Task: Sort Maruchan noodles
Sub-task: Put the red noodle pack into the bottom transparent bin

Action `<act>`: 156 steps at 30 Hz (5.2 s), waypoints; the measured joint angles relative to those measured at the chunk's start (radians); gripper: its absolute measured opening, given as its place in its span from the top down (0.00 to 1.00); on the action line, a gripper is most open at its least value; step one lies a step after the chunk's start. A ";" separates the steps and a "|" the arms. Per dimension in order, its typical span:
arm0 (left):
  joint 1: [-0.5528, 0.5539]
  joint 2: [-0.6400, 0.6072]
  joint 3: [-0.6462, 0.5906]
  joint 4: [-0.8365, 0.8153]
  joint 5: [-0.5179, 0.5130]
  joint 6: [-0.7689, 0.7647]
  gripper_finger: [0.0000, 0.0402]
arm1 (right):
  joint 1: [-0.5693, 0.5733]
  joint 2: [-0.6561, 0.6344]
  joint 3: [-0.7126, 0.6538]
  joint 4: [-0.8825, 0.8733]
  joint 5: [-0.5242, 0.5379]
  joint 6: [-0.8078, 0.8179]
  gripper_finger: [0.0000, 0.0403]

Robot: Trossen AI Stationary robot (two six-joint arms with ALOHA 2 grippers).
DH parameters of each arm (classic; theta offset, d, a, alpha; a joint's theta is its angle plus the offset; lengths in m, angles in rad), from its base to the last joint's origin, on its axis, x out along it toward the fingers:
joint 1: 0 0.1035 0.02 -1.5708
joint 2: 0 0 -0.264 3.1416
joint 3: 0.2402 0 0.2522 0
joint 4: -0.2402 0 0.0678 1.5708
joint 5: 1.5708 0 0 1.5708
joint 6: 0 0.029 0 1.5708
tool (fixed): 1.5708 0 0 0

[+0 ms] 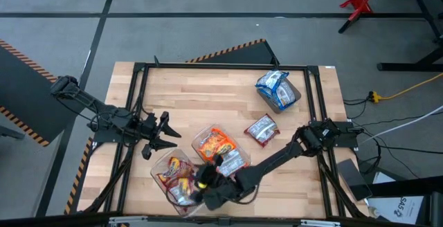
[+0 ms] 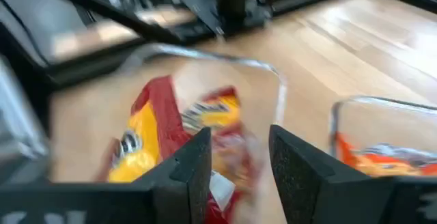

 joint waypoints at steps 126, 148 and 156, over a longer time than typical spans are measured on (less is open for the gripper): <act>0.000 0.000 0.000 -0.052 -0.153 -0.061 0.57 | 0.033 -0.008 0.100 -0.042 -0.240 -1.107 1.00; 0.000 0.000 0.000 -0.060 -0.153 -0.081 0.57 | 0.035 0.098 0.112 0.172 -0.167 -0.887 1.00; 0.000 0.000 0.000 -0.060 -0.153 -0.085 0.57 | 0.054 0.094 0.113 0.073 -0.209 -0.820 1.00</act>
